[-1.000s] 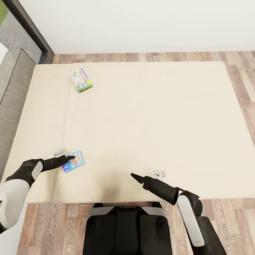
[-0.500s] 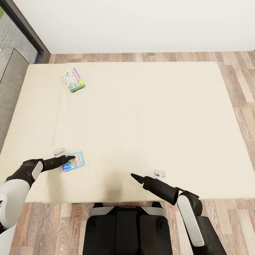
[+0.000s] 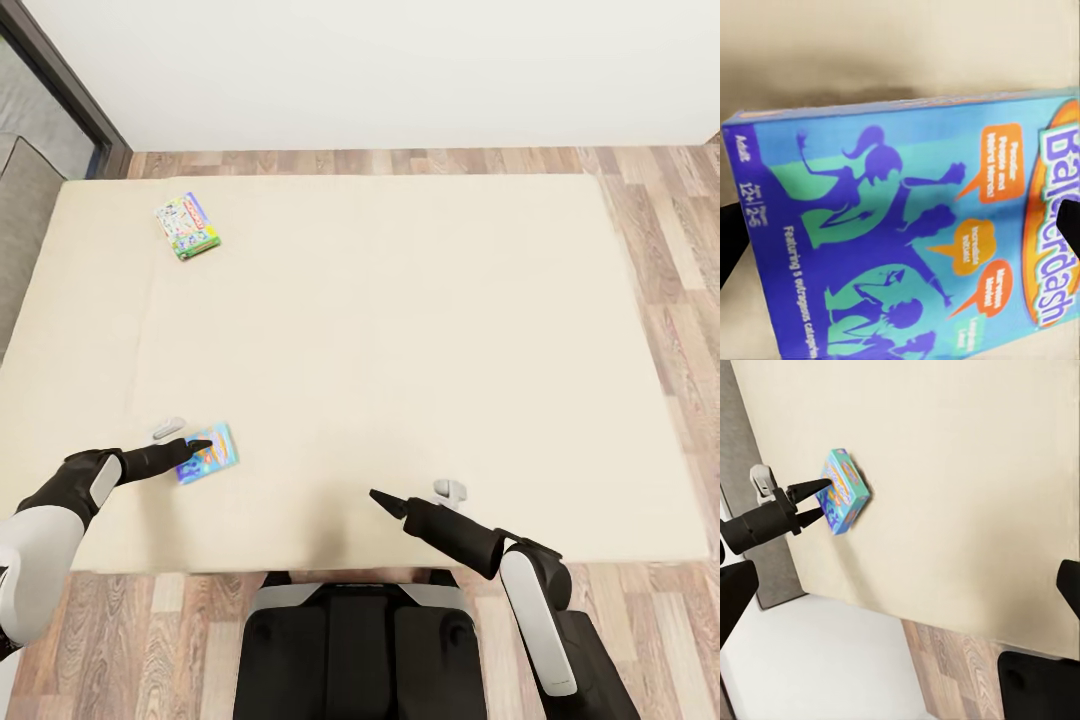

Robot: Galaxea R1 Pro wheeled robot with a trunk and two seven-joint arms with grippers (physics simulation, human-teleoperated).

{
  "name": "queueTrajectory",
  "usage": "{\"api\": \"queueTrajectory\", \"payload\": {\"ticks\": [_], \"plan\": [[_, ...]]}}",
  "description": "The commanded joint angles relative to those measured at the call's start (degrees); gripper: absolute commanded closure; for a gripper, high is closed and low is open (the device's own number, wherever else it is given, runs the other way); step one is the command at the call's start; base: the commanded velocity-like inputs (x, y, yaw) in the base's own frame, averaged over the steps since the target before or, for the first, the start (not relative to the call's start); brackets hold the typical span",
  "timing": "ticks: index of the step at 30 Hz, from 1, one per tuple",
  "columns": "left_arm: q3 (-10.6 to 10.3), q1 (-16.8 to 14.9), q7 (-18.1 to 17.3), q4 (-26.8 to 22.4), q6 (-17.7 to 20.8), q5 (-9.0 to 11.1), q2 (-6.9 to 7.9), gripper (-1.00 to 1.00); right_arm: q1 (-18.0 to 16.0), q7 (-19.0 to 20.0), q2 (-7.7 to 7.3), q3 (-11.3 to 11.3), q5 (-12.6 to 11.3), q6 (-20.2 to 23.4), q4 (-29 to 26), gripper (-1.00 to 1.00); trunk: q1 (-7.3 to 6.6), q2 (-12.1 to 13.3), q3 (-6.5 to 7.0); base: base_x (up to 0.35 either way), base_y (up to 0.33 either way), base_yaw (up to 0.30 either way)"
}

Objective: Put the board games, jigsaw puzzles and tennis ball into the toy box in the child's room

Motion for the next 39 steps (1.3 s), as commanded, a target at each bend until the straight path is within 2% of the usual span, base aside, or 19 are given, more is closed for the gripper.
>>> {"api": "queueTrajectory", "payload": {"ticks": [1, 23, 39], "plan": [[0.4, 0.0, -0.2, -0.1, 0.5, 0.0, -0.03, -1.00, 0.0, 0.3, 0.02, -0.1, 0.2, 0.2, 0.0, -1.00, 0.03, -0.1, -0.05, 0.000, -0.263, 0.000], [0.4, 0.0, -0.2, -0.1, 0.5, 0.0, -0.03, -1.00, 0.0, 0.3, 0.02, -0.1, 0.3, 0.2, 0.0, -1.00, 0.03, -0.1, -0.05, 0.000, -0.143, 0.000], [0.4, 0.0, -0.2, -0.5, 0.5, 0.0, 0.55, -1.00, 0.0, 0.2, 0.02, -0.1, 0.3, 0.2, 0.1, -1.00, 0.03, -0.1, -0.05, 0.000, -0.014, 0.000]]}}
